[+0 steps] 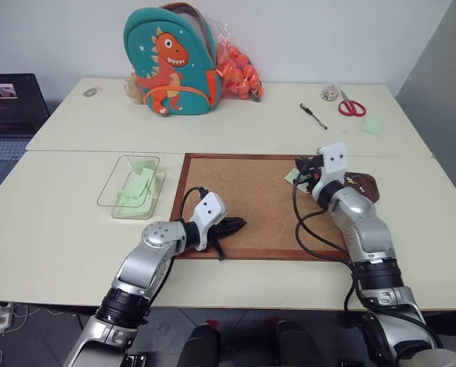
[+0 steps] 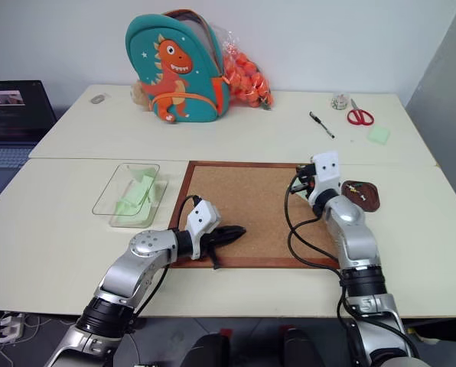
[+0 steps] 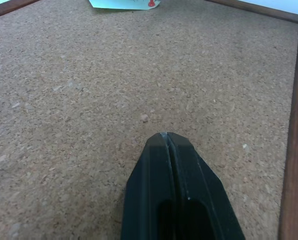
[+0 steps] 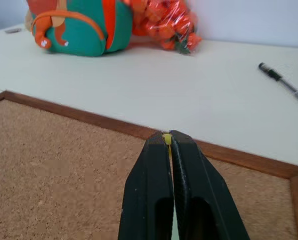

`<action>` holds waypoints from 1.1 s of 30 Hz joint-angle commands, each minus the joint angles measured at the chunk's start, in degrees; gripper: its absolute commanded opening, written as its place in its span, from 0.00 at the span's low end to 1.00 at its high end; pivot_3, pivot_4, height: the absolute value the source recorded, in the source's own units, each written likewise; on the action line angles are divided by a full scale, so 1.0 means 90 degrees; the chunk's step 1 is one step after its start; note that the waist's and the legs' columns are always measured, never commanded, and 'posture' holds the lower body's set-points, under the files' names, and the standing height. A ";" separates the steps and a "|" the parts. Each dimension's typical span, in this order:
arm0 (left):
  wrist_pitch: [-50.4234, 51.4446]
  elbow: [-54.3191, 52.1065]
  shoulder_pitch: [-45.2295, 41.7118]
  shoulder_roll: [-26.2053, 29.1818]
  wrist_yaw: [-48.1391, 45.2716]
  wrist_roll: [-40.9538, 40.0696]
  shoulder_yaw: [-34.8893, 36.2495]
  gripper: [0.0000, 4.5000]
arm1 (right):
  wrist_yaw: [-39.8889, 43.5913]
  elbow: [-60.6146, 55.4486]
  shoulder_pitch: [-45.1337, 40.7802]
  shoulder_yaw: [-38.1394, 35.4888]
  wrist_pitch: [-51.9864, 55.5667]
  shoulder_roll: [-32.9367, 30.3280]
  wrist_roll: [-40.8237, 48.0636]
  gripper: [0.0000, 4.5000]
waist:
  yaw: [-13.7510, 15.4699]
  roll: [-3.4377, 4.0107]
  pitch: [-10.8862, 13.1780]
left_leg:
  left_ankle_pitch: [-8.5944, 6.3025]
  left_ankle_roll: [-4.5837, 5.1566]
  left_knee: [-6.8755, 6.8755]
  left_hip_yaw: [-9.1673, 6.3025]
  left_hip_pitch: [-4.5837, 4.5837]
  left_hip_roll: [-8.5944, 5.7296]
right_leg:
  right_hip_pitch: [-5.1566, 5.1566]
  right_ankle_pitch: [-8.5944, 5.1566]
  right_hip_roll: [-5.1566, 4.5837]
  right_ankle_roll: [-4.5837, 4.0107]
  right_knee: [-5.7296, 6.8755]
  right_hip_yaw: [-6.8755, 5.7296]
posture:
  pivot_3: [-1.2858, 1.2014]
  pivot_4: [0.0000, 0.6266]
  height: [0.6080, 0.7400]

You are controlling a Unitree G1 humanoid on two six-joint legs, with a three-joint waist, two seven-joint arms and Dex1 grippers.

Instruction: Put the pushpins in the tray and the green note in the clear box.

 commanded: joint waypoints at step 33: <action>-0.0169 0.0531 0.0011 -0.0017 -0.0168 0.0077 -0.0154 0.00 | 0.0157 0.0368 0.0597 -0.1234 0.1224 -0.1608 0.0343 0.84 | 0.0006 0.0015 -0.0009 | 0.0001 0.0003 0.0000 0.0013 0.0013 -0.0012 | 0.0014 0.0000 0.0009 0.0002 -0.0008 0.0009 | 0.52 0.24 1.00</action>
